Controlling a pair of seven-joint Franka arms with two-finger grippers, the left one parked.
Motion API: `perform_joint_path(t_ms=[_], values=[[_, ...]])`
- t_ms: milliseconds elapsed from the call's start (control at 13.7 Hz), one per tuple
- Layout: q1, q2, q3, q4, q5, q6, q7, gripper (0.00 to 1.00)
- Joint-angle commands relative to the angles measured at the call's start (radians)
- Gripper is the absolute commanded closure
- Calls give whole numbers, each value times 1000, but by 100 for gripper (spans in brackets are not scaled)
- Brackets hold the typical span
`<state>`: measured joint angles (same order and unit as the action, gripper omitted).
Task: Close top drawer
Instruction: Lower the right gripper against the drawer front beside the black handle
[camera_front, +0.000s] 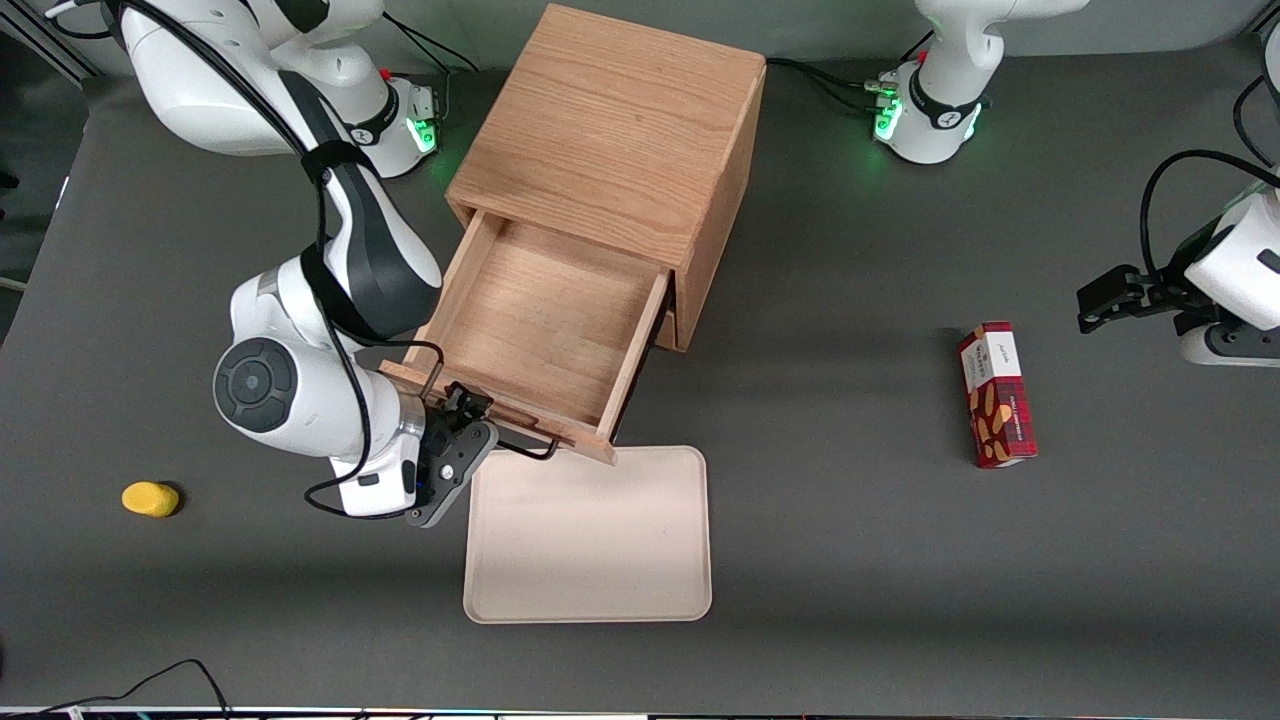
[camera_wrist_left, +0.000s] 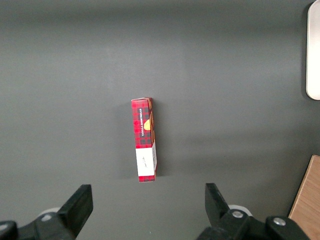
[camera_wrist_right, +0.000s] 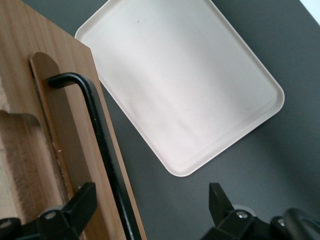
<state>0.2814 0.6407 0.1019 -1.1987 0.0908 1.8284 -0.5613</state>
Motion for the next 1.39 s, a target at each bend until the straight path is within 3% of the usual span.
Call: perform_joint_path(t_ms=[0, 1314], values=[[2, 28, 1, 37, 10, 2, -23, 0], [-11, 66, -2, 37, 15, 43, 18, 0]])
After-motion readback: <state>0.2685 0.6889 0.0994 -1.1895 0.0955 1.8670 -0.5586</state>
